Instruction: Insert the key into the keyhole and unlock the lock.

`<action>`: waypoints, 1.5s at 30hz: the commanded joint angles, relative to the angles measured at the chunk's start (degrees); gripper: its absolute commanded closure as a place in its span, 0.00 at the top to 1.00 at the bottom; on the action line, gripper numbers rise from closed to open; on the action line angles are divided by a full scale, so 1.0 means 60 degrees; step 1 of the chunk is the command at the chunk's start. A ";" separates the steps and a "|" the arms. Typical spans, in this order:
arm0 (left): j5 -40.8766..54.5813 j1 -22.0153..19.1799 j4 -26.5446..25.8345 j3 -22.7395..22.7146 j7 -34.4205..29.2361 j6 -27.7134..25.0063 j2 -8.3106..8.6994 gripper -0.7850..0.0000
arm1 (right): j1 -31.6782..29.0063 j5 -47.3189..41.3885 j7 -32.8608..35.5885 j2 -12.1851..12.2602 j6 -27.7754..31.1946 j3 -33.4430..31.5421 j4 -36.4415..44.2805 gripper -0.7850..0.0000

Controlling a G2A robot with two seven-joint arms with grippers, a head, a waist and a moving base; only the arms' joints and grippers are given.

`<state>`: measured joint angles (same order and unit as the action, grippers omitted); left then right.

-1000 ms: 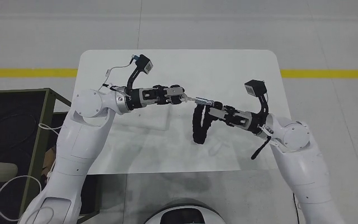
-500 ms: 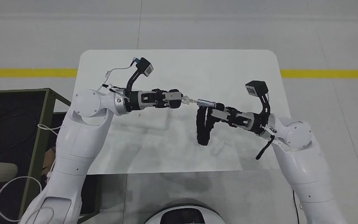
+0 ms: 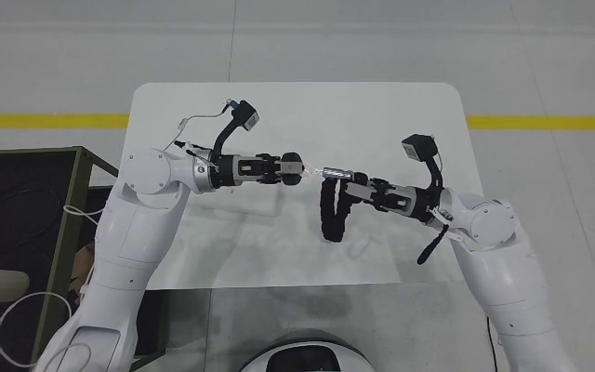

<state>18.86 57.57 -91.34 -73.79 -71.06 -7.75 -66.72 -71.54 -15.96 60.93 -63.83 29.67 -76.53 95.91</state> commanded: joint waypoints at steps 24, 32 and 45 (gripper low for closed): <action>-0.5864 0.1084 -0.2463 -0.0122 0.2574 -0.3529 0.0083 0.00 | -0.0916 0.1019 -0.0855 0.0125 -0.0347 -0.0644 0.0872 0.00; -0.8933 0.1392 -0.2440 0.0147 0.4904 -0.5686 0.0025 0.00 | -0.1071 0.0997 -0.0912 0.0187 -0.0399 -0.0781 0.0998 0.00; -1.1545 0.1565 -0.2335 0.0111 0.7084 -0.7655 0.0021 0.00 | -0.0920 0.0962 -0.0484 0.0275 -0.0624 -0.0731 0.0876 0.00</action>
<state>-49.82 66.89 -105.23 -72.98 -29.27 -53.21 -66.61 -77.14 -10.11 57.76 -62.23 26.01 -80.85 101.22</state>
